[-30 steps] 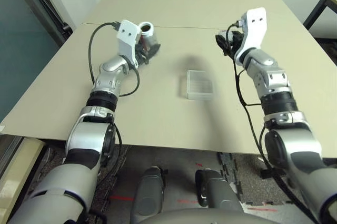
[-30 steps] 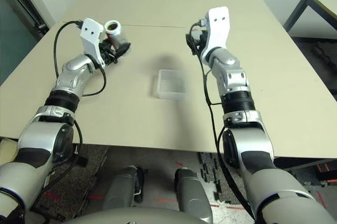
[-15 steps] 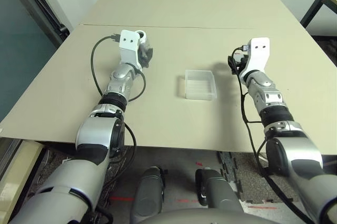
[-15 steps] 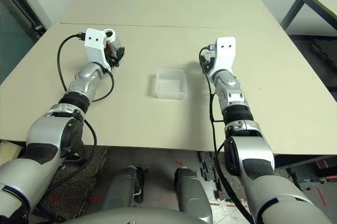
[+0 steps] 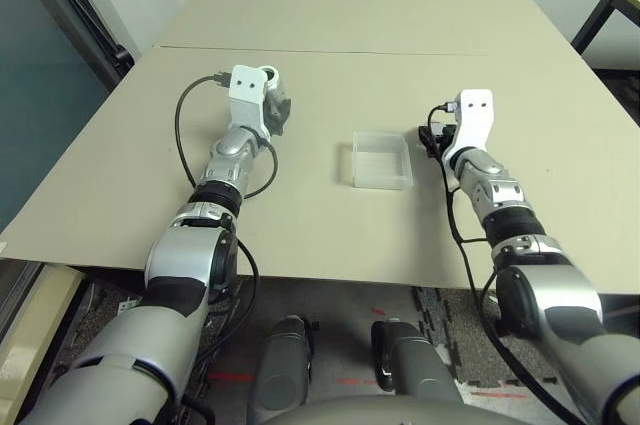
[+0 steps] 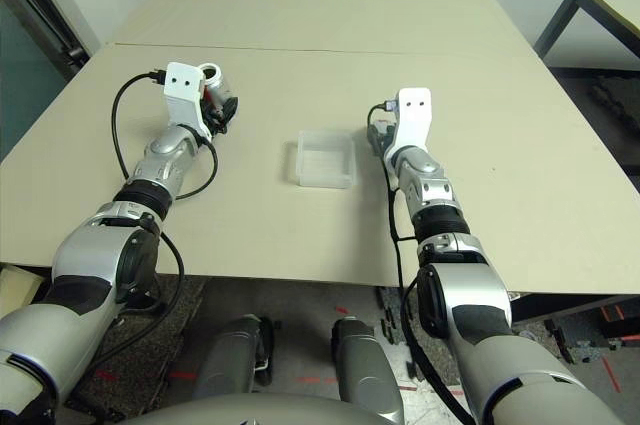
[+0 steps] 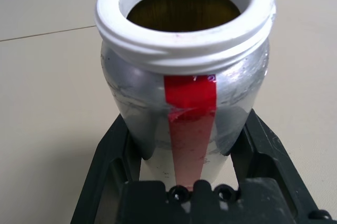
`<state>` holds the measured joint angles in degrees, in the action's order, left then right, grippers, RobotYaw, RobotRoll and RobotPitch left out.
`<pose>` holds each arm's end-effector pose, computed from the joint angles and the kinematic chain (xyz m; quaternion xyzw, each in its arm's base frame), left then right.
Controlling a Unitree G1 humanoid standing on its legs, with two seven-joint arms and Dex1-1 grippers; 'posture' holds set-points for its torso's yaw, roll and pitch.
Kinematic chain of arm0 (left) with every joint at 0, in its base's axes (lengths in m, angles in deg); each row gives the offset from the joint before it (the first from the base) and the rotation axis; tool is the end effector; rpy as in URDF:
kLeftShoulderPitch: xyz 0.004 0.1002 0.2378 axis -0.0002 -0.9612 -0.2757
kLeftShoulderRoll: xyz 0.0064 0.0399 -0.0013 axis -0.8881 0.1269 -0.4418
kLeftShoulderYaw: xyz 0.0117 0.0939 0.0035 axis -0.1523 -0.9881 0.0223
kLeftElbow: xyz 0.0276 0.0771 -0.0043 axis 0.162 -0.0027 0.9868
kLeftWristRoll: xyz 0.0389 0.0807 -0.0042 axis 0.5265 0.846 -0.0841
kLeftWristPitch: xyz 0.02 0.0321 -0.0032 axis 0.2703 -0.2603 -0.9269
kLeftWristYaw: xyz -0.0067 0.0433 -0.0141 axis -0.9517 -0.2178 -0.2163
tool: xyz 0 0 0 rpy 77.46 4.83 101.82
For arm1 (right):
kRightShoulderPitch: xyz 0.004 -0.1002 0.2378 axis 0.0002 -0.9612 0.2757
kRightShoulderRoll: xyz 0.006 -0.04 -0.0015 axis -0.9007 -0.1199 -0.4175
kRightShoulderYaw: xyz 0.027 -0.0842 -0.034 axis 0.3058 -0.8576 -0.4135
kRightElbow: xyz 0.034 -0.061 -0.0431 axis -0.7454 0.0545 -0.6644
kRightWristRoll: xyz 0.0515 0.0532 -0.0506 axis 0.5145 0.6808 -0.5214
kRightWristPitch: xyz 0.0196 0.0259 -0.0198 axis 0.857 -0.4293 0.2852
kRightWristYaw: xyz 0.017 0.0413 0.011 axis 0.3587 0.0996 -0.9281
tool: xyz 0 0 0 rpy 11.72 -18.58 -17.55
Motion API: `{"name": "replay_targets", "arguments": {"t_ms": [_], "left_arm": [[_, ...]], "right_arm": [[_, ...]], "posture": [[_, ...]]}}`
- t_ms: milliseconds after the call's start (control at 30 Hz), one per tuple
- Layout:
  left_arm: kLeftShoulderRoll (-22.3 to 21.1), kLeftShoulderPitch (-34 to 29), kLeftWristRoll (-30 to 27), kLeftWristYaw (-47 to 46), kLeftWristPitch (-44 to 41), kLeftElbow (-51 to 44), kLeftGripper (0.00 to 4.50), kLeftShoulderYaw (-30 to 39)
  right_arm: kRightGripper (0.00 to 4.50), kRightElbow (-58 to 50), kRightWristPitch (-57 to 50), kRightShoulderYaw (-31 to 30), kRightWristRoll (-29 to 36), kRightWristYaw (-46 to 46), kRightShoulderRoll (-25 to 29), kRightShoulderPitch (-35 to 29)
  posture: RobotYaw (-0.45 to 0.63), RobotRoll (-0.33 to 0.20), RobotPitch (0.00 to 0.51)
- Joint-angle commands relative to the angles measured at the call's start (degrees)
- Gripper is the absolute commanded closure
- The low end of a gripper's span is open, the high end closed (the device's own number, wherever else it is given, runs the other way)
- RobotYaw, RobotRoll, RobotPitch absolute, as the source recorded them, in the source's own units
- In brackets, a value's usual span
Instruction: Pour the medicine from the bottle into the box.
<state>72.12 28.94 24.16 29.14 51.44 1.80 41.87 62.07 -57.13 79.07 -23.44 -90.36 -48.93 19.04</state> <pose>0.3378 0.1814 0.1249 0.0368 0.0235 -0.1065 0.9934 0.3181 -0.1837 0.0978 0.0218 0.1231 0.0440 0.9912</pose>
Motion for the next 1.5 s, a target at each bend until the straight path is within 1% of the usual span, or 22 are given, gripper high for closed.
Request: {"name": "replay_targets", "arguments": {"t_ms": [33, 167, 233, 300, 333, 367, 533, 633, 733, 767, 800, 867, 900, 967, 1067, 1133, 1167, 1300, 1400, 1500], "left_arm": [[-0.2, -0.2, 0.6, 0.3, -0.3, 0.5, 2.00, 0.4], [-0.3, -0.1, 0.7, 0.3, -0.4, 0.6, 2.00, 0.4], [-0.4, 0.0, 0.4, 0.0, -0.6, 0.8, 2.00, 0.7], [-0.6, 0.1, 0.5, -0.5, -0.9, 1.1, 2.00, 0.9], [-0.8, 0.2, 0.8, -1.0, -1.0, 1.2, 2.00, 0.8], [-1.0, 0.4, 1.1, -1.3, -1.2, 1.5, 2.00, 0.7], [-2.0, 1.3, 2.4, -2.1, -1.9, 2.5, 2.00, 0.2], [-3.0, 2.6, 3.6, -1.5, -2.0, 3.3, 2.00, -0.4], [-4.7, 4.5, 5.7, -0.6, -1.8, 4.1, 2.00, -1.8], [-5.1, 5.0, 6.1, -0.4, -1.8, 4.3, 2.00, -2.0], [-5.7, 5.7, 6.9, -0.3, -1.8, 4.6, 2.00, -2.5], [-6.9, 7.5, 9.0, 0.0, -1.5, 5.3, 2.00, -3.9], [-7.3, 8.4, 10.2, 0.2, -1.2, 5.6, 2.00, -4.9], [-7.6, 9.8, 12.1, 0.4, -0.8, 6.0, 2.00, -6.4], [-7.6, 12.3, 16.4, 0.6, 0.2, 6.5, 2.00, -10.0], [-7.5, 14.6, 21.6, 0.2, 2.0, 6.7, 2.00, -15.0], [-7.4, 15.3, 23.2, 0.0, 2.6, 6.8, 2.00, -16.4], [-6.1, 20.3, 33.5, -1.4, 6.3, 7.3, 2.00, -26.5], [-4.0, 24.4, 42.8, -4.2, 9.4, 7.8, 2.00, -35.8], [-1.9, 26.6, 49.7, -7.4, 11.3, 8.4, 2.00, -42.8]], "right_arm": [[1.91, 1.2, -1.5, -0.1, -0.5, -0.3, 0.3, -0.1], [1.91, 1.0, -1.8, -0.4, -0.7, -0.7, 0.5, -0.1], [1.18, 0.8, -2.0, -0.5, -0.8, -0.8, 0.7, -0.2], [0.64, 0.3, -2.2, -0.2, -0.7, -1.0, 1.1, -0.2], [0.24, -0.3, -2.5, -0.1, -0.6, -1.2, 1.4, -0.2], [0.00, -1.2, -3.1, 0.1, -0.3, -1.4, 1.8, -0.3], [0.00, -8.3, -6.8, 0.2, 0.7, -4.0, 4.0, -2.2], [0.00, -18.3, -12.6, -0.6, 2.3, -9.2, 7.3, -5.6], [0.00, -29.1, -19.3, -2.4, 4.3, -17.8, 13.3, -9.9], [0.00, -31.4, -20.8, -2.7, 4.8, -19.6, 14.5, -10.8], [0.00, -34.4, -21.9, -4.2, 5.4, -24.1, 17.1, -12.2], [0.00, -39.6, -20.4, -8.4, 5.5, -34.8, 23.1, -15.2], [0.00, -41.3, -19.6, -10.1, 5.4, -38.6, 25.3, -16.1], [0.00, -43.1, -19.1, -11.7, 5.6, -42.1, 27.1, -16.8], [0.00, -45.1, -18.2, -15.0, 4.1, -46.5, 28.7, -16.6], [0.00, -45.6, -17.8, -16.7, 3.2, -48.0, 28.8, -15.9], [0.00, -45.6, -17.8, -17.1, 3.0, -48.2, 28.7, -15.7], [0.00, -45.2, -17.1, -18.9, 1.8, -49.4, 28.0, -13.9], [0.00, -44.6, -17.8, -20.3, 0.2, -48.9, 27.2, -12.3], [0.00, -43.8, -18.0, -20.9, -0.9, -47.7, 25.9, -11.4]], "posture": [[0.09, 0.000, 0.089], [0.09, 0.000, 0.087], [0.09, 0.000, 0.087], [0.08, 0.000, 0.086], [0.08, 0.000, 0.084], [0.08, 0.000, 0.084], [0.08, 0.000, 0.081], [0.07, 0.000, 0.079], [0.06, 0.000, 0.078], [0.06, 0.000, 0.077], [0.05, 0.000, 0.076], [0.04, 0.000, 0.074], [0.03, 0.000, 0.073], [0.02, 0.000, 0.071], [0.02, 0.000, 0.065], [0.02, 0.000, 0.061], [0.02, 0.000, 0.061], [0.01, 0.000, 0.053], [0.00, 0.000, 0.050], [-0.02, 0.000, 0.048]]}}
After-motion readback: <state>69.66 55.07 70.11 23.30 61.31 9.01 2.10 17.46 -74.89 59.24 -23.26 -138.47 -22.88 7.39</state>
